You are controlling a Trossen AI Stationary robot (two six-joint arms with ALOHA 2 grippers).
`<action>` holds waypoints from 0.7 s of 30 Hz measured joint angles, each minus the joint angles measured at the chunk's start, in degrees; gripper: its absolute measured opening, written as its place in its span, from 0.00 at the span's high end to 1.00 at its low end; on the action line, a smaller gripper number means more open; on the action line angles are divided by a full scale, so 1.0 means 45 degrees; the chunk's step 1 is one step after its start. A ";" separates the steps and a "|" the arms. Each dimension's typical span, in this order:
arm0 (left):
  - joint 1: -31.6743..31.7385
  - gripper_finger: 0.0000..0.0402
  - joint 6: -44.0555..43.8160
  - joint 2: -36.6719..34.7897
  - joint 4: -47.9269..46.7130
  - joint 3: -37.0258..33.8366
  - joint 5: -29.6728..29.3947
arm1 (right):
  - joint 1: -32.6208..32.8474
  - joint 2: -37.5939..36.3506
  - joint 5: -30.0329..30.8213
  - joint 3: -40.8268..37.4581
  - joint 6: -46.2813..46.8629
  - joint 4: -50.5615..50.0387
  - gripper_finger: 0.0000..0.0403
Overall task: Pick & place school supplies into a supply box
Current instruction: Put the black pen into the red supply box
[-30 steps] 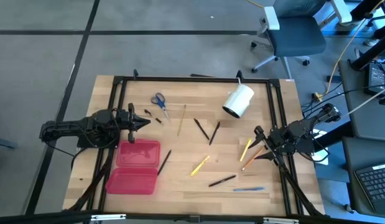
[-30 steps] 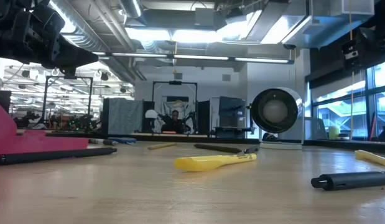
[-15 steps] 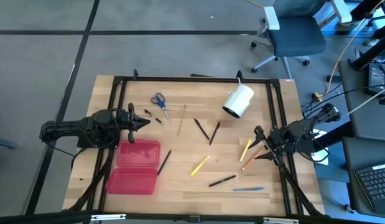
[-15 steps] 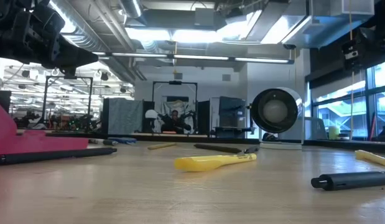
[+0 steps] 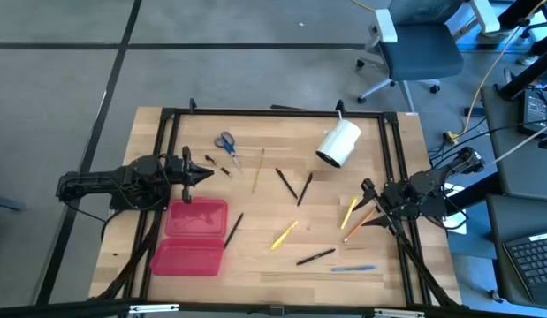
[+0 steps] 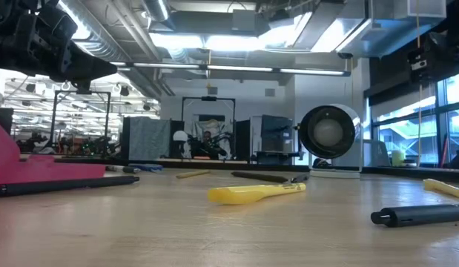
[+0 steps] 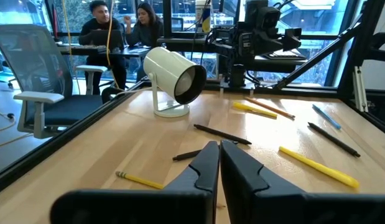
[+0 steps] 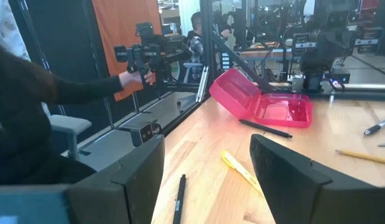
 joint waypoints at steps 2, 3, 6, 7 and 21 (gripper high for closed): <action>0.0000 0.98 0.0000 0.0000 0.0000 0.0000 0.0000 | 0.0000 0.0000 0.0004 -0.0005 -0.0177 -0.0016 0.40; 0.0000 0.98 0.0000 0.0001 0.0000 0.0000 0.0000 | 0.0000 0.0005 0.0004 -0.0005 -0.0177 -0.0016 0.40; 0.0000 0.98 0.0005 0.0000 0.0000 0.0000 0.0000 | 0.0000 0.0000 0.0004 -0.0002 0.0106 -0.0015 0.40; 0.0000 0.98 0.0005 0.0000 0.0000 0.0000 -0.0002 | 0.0000 0.0001 0.0004 -0.0003 0.0211 -0.0011 0.40; 0.0000 0.97 0.0146 0.0000 0.0092 0.0000 -0.0097 | -0.0005 0.0001 0.0975 -0.0002 0.0766 0.0177 0.40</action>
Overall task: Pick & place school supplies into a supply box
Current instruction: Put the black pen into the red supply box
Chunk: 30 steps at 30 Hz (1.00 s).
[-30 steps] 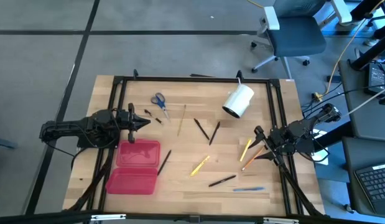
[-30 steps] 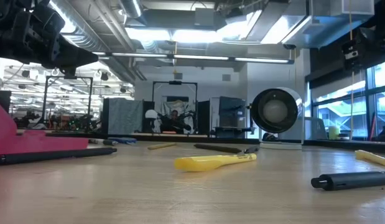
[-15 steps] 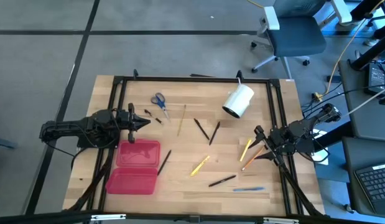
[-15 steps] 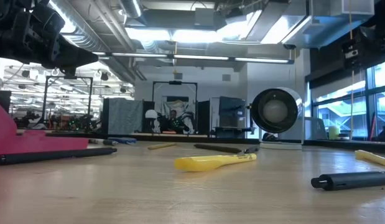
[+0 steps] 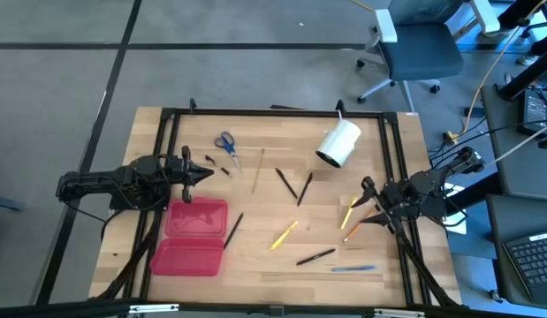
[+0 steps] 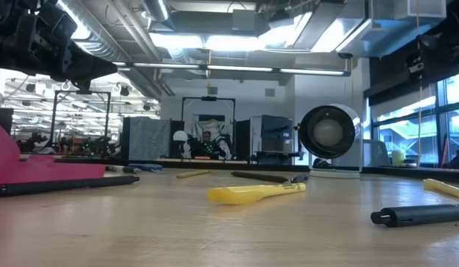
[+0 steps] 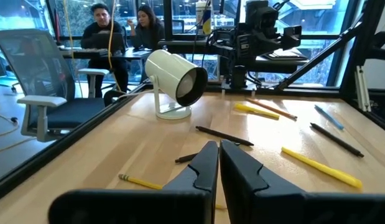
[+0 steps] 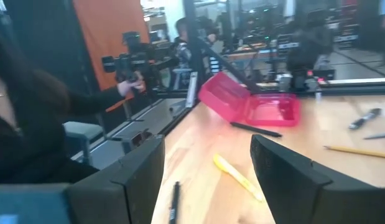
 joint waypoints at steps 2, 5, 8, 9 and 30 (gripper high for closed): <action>0.0000 0.95 -0.0386 0.0000 0.0000 0.0000 -0.0005 | 0.0000 0.0004 0.0372 0.0002 0.0010 -0.0002 0.40; 0.0000 0.91 -0.0750 0.0000 -0.0003 0.0000 -0.0008 | 0.0000 0.0004 0.0673 0.0002 -0.0032 -0.0003 0.40; 0.0000 0.85 -0.0806 0.0000 -0.0017 0.0000 -0.0010 | 0.0000 0.0000 0.0739 0.0002 -0.0292 0.0002 0.40; 0.0000 0.82 -0.0806 0.0000 -0.0046 0.0000 -0.0010 | 0.0000 0.0004 0.0740 -0.0002 -0.0405 -0.0002 0.40; -0.0010 0.63 -0.1928 0.0000 -0.0027 0.0000 -0.0228 | 0.0000 -0.0001 0.1045 0.0002 -0.2043 0.0021 0.40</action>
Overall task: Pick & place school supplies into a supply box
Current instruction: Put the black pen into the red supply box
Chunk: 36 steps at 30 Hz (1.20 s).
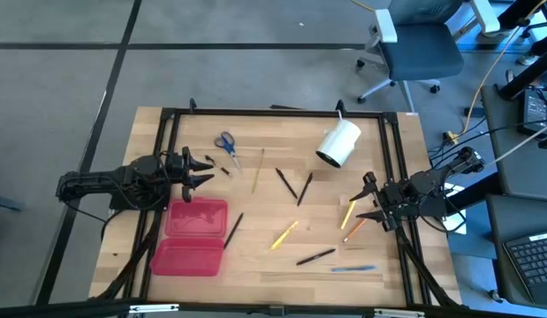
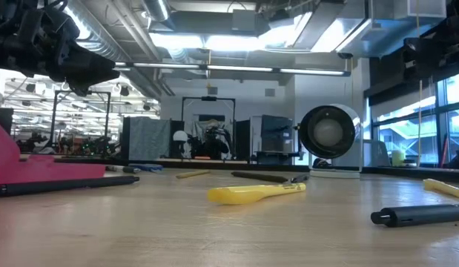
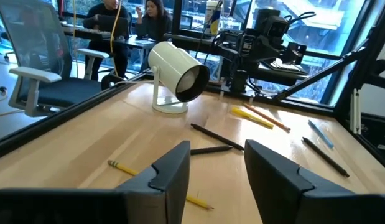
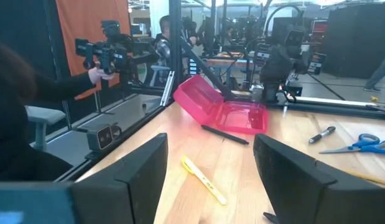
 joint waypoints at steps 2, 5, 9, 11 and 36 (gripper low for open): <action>0.0000 0.63 -0.0005 0.0000 0.0032 0.0000 0.0003 | 0.0000 0.0000 0.0005 -0.0002 -0.0191 0.0000 0.40; 0.0000 0.64 0.0001 0.0000 0.0029 0.0000 0.0010 | 0.0000 0.0000 0.0010 -0.0005 -0.0341 0.0005 0.40; -0.0004 0.64 -0.0239 0.0005 0.0355 0.0000 -0.0077 | 0.0000 0.0000 0.0010 -0.0002 -0.0212 0.0005 0.40; 0.0000 0.64 -0.0558 0.0116 0.1075 0.0005 -0.0350 | 0.0001 0.0002 0.0012 -0.0004 0.0143 0.0005 0.40; 0.1758 0.64 0.3831 1.2205 -0.5698 0.7487 0.0097 | 0.0001 0.0004 0.1472 -0.0001 0.0062 0.0183 0.40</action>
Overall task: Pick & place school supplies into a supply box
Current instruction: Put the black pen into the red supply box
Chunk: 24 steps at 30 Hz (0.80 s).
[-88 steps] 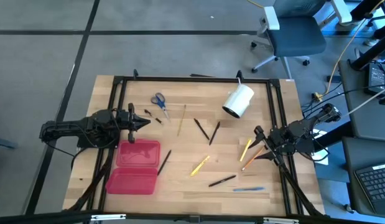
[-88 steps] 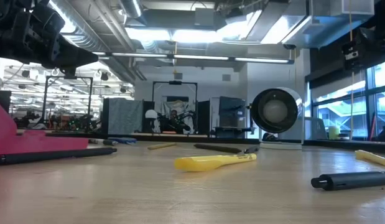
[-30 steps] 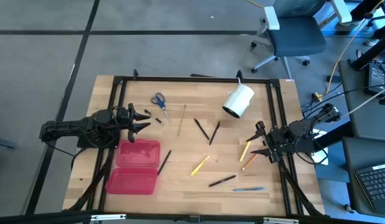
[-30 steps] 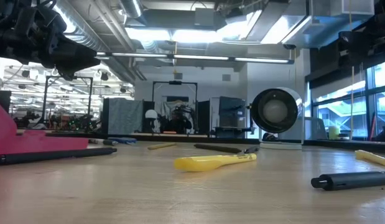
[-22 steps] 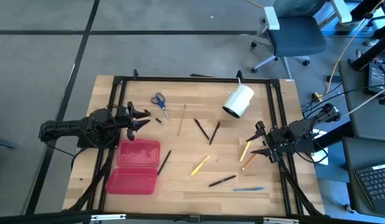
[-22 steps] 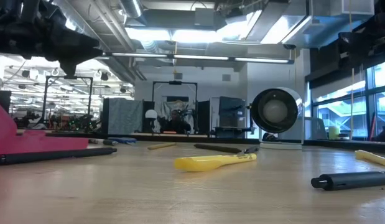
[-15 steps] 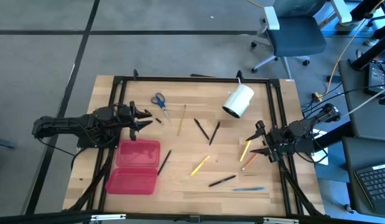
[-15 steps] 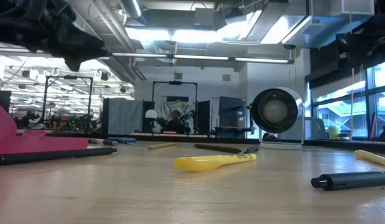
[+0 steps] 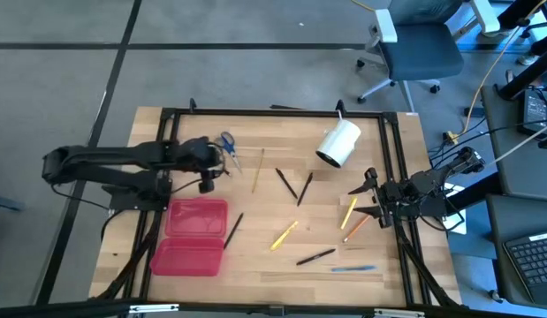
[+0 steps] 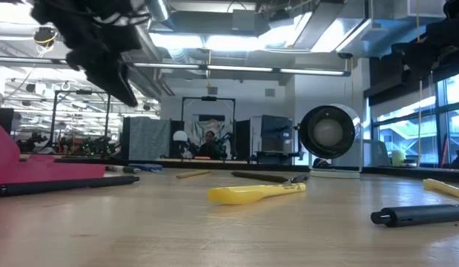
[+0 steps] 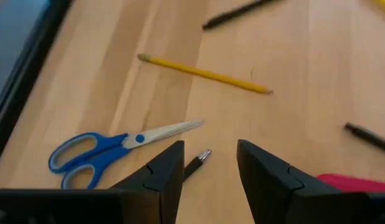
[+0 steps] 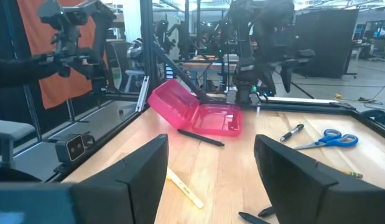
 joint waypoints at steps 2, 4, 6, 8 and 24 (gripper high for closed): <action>0.0248 0.64 0.0446 0.0815 0.0003 0.0318 0.0341 | -0.0001 -0.0001 -0.0005 0.0001 0.0005 -0.0004 0.40; 0.0452 0.64 0.0746 0.1562 -0.0040 0.0538 0.0814 | 0.0002 0.0001 -0.0008 0.0001 0.0039 -0.0005 0.40; 0.0621 0.64 0.1173 0.2248 -0.0080 0.0647 0.1120 | 0.0001 -0.0004 -0.0014 -0.0001 0.0253 -0.0008 0.40; 0.0780 0.64 0.1700 0.2880 -0.0100 0.0658 0.1225 | -0.0001 0.0001 -0.0019 0.0001 0.0368 -0.0008 0.40; 0.1803 0.64 0.4537 0.6551 0.0794 0.0660 0.0445 | 0.0001 -0.0002 -0.0046 -0.0001 0.0339 -0.0028 0.40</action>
